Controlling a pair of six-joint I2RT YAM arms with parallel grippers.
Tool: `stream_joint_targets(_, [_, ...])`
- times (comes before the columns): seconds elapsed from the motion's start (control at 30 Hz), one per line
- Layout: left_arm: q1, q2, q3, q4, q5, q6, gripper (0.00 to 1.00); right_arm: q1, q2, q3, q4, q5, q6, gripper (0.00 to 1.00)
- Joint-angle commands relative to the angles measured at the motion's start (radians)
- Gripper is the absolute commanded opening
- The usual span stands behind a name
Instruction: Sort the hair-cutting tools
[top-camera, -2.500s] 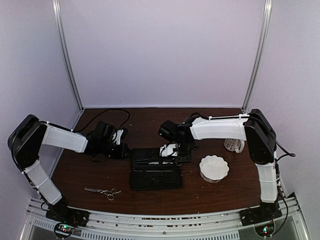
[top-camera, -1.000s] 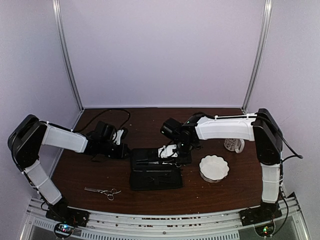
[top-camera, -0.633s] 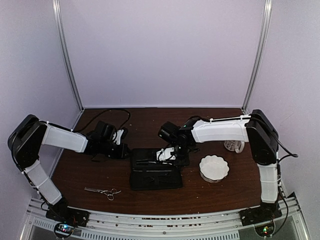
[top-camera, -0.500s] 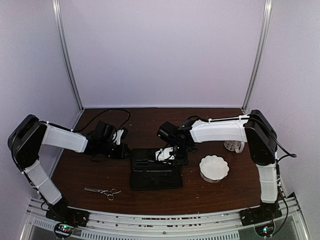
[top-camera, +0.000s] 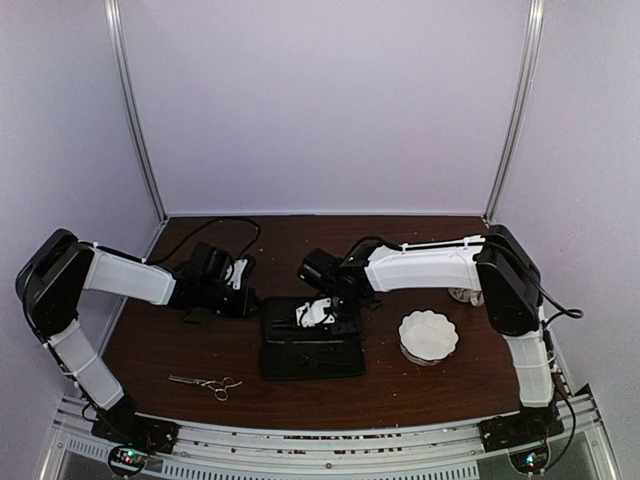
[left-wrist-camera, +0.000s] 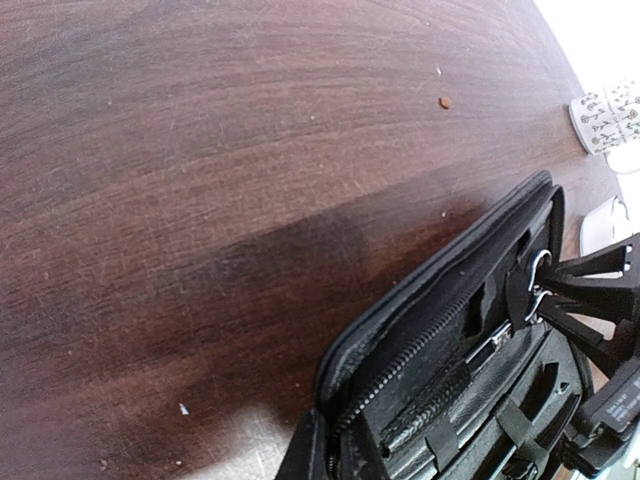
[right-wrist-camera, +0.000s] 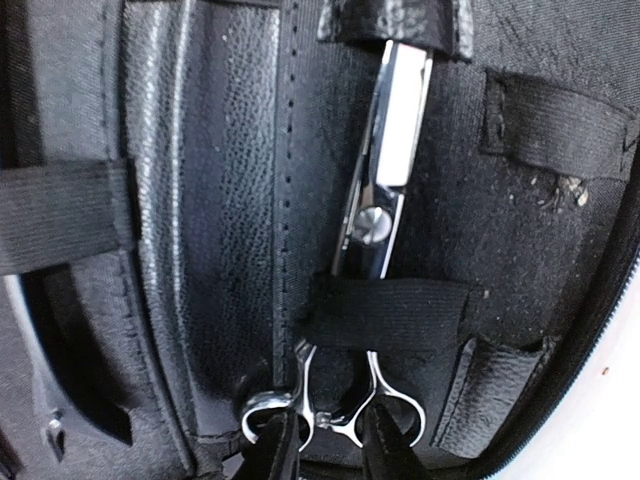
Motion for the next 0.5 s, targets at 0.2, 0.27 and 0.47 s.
stream_joint_targets(0.2, [-0.002, 0.007, 0.009, 0.020, 0.030, 0.015, 0.03, 0.003, -0.017, -0.092, 0.097, 0.053, -0.021, 0.20])
stream_joint_targets(0.27, [-0.002, 0.009, 0.010, 0.023, 0.036, 0.011, 0.03, 0.002, -0.015, -0.080, 0.102, 0.049, -0.023, 0.20])
stream_joint_targets(0.47, [-0.002, 0.015, 0.005, 0.044, 0.056, -0.003, 0.03, 0.020, 0.009, 0.008, 0.075, -0.016, -0.019, 0.20])
